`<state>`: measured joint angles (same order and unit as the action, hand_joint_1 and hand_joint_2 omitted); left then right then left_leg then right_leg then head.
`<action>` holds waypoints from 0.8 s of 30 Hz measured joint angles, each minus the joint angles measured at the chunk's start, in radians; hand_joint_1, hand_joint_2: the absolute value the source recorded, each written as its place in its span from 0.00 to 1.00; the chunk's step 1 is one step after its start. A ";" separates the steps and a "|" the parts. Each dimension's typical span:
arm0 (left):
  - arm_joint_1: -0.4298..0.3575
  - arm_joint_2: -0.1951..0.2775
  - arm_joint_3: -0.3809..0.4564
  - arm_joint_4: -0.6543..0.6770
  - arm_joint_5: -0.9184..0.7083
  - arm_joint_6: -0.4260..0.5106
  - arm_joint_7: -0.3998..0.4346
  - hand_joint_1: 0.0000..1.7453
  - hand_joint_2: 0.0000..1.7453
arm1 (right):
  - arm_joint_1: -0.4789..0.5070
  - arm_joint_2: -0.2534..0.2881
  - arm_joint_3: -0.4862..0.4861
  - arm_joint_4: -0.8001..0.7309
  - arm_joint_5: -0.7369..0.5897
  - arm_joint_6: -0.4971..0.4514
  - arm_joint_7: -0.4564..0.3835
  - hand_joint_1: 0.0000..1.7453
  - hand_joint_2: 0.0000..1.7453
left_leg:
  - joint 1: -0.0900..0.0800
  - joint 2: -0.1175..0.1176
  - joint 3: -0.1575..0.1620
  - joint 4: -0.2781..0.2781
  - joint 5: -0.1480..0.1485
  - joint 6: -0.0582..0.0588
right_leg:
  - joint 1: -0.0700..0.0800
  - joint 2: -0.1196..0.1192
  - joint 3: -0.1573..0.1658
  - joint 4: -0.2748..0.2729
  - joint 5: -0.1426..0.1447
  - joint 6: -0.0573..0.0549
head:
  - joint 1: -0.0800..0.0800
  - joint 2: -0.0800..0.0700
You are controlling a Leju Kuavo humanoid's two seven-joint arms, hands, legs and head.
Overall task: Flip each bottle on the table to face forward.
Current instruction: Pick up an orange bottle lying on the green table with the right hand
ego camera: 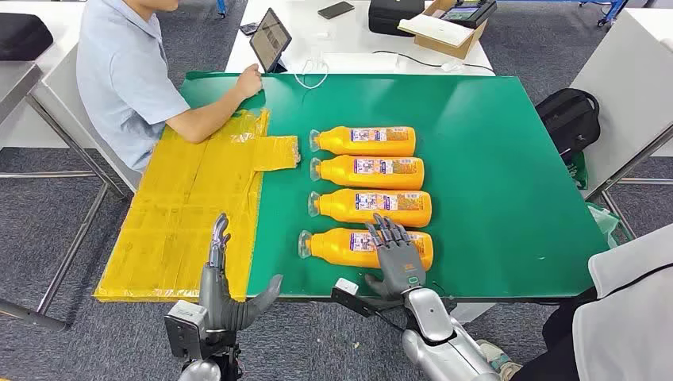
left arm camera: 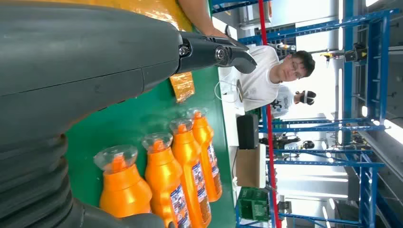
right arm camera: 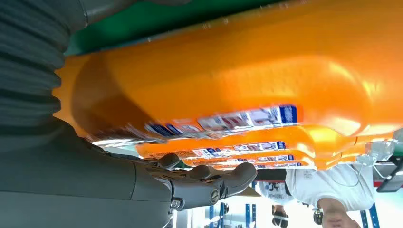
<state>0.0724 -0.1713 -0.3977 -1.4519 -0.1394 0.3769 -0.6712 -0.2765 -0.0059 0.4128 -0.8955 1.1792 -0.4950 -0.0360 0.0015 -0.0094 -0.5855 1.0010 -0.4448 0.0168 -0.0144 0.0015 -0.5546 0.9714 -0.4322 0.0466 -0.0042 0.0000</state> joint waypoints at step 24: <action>0.010 0.000 0.006 -0.029 -0.028 -0.019 0.018 0.00 1.00 | -0.078 -0.008 -0.009 0.071 0.026 0.193 0.165 0.91 1.00 | 0.000 0.000 0.007 0.000 0.000 0.000 | 0.000 0.000 0.004 -0.001 0.000 0.000 | 0.000 0.000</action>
<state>0.0827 -0.1713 -0.3922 -1.4813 -0.1675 0.3583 -0.6535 -0.3541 -0.0144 0.4036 -0.8247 1.2054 -0.3018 0.1290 0.0013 -0.0093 -0.5782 1.0008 -0.4447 0.0172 -0.0146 0.0015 -0.5510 0.9705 -0.4320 0.0464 -0.0042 0.0000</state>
